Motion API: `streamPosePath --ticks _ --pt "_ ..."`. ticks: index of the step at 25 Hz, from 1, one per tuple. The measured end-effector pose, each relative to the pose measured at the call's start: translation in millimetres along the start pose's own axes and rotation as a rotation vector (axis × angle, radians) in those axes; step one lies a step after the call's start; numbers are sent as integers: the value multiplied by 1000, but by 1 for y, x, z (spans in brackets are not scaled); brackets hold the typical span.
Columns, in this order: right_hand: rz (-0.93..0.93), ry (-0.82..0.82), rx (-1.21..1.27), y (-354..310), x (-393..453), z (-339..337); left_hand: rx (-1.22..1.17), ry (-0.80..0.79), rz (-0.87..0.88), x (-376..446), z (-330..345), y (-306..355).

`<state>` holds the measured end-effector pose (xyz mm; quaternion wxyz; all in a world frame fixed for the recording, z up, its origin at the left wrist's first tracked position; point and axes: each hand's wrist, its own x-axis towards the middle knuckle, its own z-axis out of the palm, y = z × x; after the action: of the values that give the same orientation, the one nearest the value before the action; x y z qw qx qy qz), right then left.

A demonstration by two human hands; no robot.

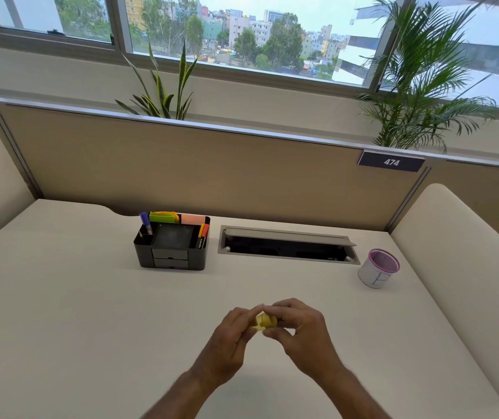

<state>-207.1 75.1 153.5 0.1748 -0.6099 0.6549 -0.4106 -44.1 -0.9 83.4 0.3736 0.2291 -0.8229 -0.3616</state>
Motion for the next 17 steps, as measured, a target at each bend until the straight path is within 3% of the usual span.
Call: streamPosePath --ticks 17 --pt "64 -148 19 6 16 -11 -19 21 -13 3 -3 3"
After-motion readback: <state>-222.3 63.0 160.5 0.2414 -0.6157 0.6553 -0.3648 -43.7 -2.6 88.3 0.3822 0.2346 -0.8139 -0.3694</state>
